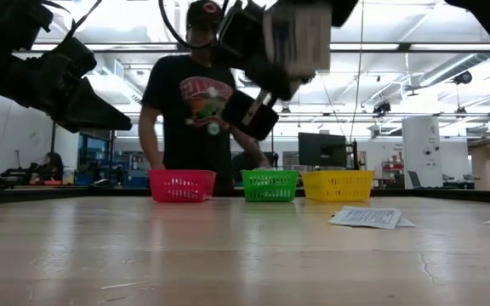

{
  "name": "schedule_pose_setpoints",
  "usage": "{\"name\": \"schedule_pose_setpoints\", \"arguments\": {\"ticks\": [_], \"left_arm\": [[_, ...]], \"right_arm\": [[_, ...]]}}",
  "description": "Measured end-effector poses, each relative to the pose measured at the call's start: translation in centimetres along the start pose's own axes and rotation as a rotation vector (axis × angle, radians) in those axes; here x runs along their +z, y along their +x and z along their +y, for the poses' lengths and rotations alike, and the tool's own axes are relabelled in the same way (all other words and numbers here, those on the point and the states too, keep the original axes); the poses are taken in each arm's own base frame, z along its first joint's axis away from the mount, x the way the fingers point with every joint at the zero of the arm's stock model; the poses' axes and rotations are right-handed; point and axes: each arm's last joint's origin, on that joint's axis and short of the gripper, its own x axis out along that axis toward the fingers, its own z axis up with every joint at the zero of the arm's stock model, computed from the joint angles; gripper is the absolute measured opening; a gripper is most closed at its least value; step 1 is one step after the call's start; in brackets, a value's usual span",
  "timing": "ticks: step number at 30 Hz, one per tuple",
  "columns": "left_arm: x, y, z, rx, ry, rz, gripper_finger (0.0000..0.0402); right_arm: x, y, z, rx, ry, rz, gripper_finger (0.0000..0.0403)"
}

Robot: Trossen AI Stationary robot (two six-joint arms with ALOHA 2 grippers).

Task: Pick & Place First Aid Supplies
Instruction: Put the alcohol pad into the green basket

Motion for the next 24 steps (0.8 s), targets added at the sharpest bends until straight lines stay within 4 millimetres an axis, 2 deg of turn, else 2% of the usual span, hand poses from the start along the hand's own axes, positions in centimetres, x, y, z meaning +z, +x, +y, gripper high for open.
{"name": "schedule_pose_setpoints", "arguments": {"ticks": [8,15,19,24], "left_arm": [[0.0,0.0,0.0,0.000,0.001,0.000,0.0133],[0.0,0.0,0.0,0.000,0.002,0.000,0.0133],[0.0,0.0,0.0,0.000,0.002,0.000,0.0133],[0.0,0.0,0.0,0.000,0.002,0.000,0.0133]], "right_arm": [[0.3,-0.8,0.8,0.366,-0.017,-0.134,0.0008],[0.4,-0.8,0.9,0.411,-0.024,-0.149,0.0008],[0.4,-0.8,0.8,0.357,-0.016,-0.131,0.0008],[0.1,-0.4,-0.2,-0.031,0.072,-0.010,0.0008]]}}
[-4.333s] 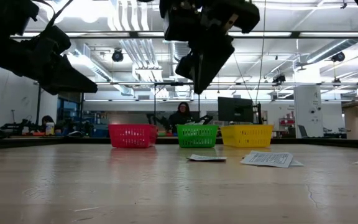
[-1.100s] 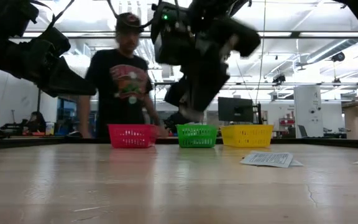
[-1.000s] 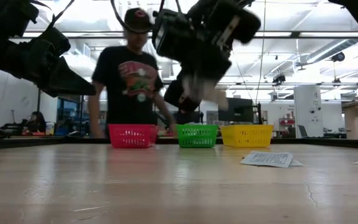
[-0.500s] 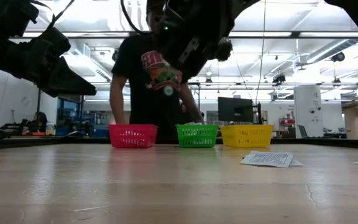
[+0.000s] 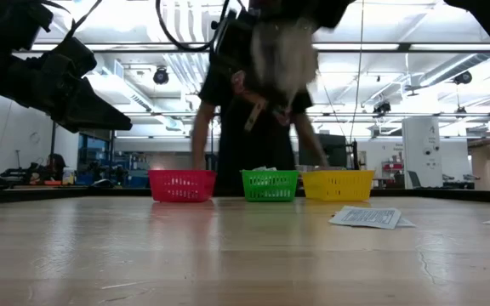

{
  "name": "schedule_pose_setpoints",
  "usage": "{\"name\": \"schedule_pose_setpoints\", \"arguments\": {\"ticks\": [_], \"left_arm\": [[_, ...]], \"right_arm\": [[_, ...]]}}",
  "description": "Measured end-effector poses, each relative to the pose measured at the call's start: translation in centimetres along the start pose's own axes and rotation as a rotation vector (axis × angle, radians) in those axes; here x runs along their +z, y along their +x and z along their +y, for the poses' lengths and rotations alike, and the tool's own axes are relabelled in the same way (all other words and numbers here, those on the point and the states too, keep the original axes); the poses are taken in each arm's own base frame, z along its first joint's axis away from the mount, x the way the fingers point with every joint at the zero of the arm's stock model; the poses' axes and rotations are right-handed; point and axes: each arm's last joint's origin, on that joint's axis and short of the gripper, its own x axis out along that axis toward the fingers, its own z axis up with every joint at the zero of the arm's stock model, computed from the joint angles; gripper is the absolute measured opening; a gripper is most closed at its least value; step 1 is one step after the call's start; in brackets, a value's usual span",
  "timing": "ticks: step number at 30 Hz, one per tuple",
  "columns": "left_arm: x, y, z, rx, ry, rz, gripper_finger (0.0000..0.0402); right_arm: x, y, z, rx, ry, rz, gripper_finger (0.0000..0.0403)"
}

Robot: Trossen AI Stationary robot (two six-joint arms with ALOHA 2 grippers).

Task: Pick & Place First Aid Supplies
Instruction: Put the alcohol pad into the green basket

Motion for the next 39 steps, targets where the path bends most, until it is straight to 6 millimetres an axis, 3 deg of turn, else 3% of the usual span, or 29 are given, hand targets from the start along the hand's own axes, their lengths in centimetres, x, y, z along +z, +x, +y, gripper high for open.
{"name": "schedule_pose_setpoints", "arguments": {"ticks": [11,16,21,26,31,39], "left_arm": [[0.0,0.0,0.0,0.000,0.000,0.000,0.0133],[0.0,0.0,0.0,0.000,0.001,0.000,0.0133],[0.0,0.0,0.0,0.000,0.000,0.000,0.0133],[0.0,0.0,0.0,0.000,0.001,0.000,0.0133],[0.0,0.0,0.0,0.000,0.002,0.000,0.0133],[0.0,0.0,0.0,0.000,0.005,0.000,0.0133]], "right_arm": [[-0.2,-1.0,-1.2,-0.702,0.005,0.146,0.0008],[0.1,-2.2,-1.2,-1.064,-0.037,0.259,0.0008],[1.3,-3.9,-0.5,-1.281,-0.132,0.360,0.0008],[3.1,-6.8,0.5,-1.338,-0.183,0.337,0.0008],[4.2,-11.1,0.9,-1.457,-0.193,0.310,0.0008],[3.3,-18.7,0.2,-1.523,-0.066,0.239,0.0008]]}}
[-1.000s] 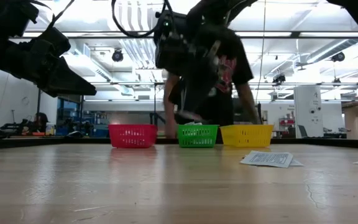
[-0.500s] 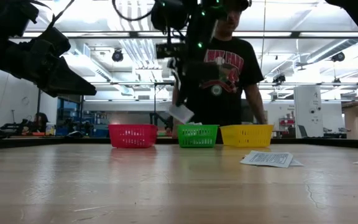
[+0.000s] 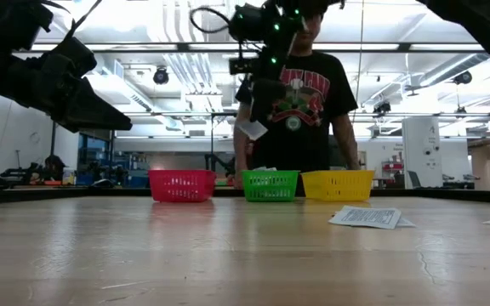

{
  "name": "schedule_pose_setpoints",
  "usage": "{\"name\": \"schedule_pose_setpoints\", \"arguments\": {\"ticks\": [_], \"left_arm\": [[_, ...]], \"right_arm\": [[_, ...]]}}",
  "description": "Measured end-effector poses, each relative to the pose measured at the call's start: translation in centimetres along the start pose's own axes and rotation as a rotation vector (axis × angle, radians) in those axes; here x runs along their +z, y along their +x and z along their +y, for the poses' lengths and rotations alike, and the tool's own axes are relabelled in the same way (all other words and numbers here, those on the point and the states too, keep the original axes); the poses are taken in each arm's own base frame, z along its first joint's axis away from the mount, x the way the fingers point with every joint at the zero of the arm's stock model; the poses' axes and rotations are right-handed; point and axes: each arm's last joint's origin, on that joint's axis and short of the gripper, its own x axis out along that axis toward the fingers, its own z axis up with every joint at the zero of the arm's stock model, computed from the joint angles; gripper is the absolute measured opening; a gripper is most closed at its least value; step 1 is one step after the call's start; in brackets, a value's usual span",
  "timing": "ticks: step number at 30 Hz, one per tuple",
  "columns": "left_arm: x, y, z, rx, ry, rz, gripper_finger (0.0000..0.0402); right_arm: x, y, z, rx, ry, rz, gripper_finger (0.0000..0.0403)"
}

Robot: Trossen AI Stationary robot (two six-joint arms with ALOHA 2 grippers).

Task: Pick & Place First Aid Supplies
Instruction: Put the alcohol pad into the green basket

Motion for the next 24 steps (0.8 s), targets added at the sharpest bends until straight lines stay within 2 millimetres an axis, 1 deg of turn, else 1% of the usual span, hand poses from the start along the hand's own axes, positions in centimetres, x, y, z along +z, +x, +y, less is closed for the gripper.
{"name": "schedule_pose_setpoints", "arguments": {"ticks": [3,7,10,12,16,20,24], "left_arm": [[0.0,0.0,0.0,0.000,0.000,0.000,0.0133],[0.0,0.0,0.0,0.000,0.002,0.000,0.0133],[0.0,0.0,0.0,0.000,0.002,0.000,0.0133],[0.0,0.0,0.0,0.000,0.002,0.000,0.0133],[0.0,0.0,0.0,0.000,0.003,0.000,0.0133],[0.0,0.0,0.0,0.000,0.003,0.000,0.0133],[0.0,0.0,0.0,0.000,0.003,0.000,0.0133]], "right_arm": [[-1.2,0.9,-1.7,0.059,0.067,-0.011,0.0008],[-2.9,2.4,-2.5,0.117,0.140,0.019,0.0008],[-3.9,3.6,-2.1,0.160,0.146,0.053,0.0008],[-4.4,4.4,-1.6,0.205,0.149,0.056,0.0008],[-5.0,6.0,-0.4,0.220,0.149,0.068,0.0008],[-5.4,6.7,-0.4,0.213,0.172,0.059,0.0008],[-5.6,6.9,-0.6,0.278,0.189,0.020,0.0008]]}}
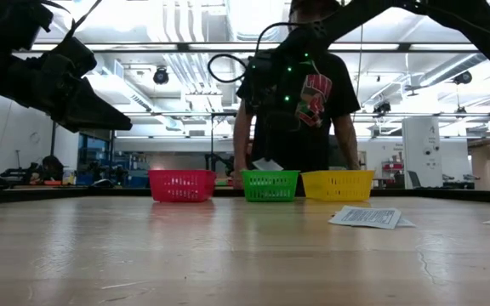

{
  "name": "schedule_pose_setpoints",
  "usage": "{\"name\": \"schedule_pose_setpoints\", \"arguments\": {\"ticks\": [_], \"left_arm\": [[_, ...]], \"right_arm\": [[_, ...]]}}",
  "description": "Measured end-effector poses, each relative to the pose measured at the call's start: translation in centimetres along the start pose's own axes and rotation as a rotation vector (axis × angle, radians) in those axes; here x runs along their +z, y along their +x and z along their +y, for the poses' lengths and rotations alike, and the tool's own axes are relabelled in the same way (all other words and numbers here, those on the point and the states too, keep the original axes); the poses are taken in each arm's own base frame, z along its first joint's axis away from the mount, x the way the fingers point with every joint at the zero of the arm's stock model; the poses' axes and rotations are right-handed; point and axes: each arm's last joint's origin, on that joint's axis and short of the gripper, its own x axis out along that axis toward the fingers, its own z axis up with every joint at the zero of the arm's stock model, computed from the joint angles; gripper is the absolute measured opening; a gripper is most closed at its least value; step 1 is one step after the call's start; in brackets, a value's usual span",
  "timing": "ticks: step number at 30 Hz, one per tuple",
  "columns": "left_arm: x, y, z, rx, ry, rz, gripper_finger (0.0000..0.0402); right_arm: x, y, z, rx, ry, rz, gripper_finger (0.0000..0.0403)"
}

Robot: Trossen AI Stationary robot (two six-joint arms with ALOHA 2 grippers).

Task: Pick & Place First Aid Supplies
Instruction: Put the alcohol pad into the green basket

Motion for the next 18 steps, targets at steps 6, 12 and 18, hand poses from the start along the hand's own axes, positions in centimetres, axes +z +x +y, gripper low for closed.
{"name": "schedule_pose_setpoints", "arguments": {"ticks": [6,12,18], "left_arm": [[0.0,0.0,0.0,0.000,0.000,0.000,0.0133],[0.0,0.0,0.0,0.001,0.000,0.000,0.0133],[0.0,0.0,0.0,0.000,0.000,0.000,0.0133]], "right_arm": [[-0.3,0.4,0.2,0.080,0.027,-0.019,0.0008],[-0.7,1.1,0.5,0.105,0.033,-0.021,0.0008],[-0.6,1.0,0.4,0.101,0.033,-0.027,0.0030]]}}
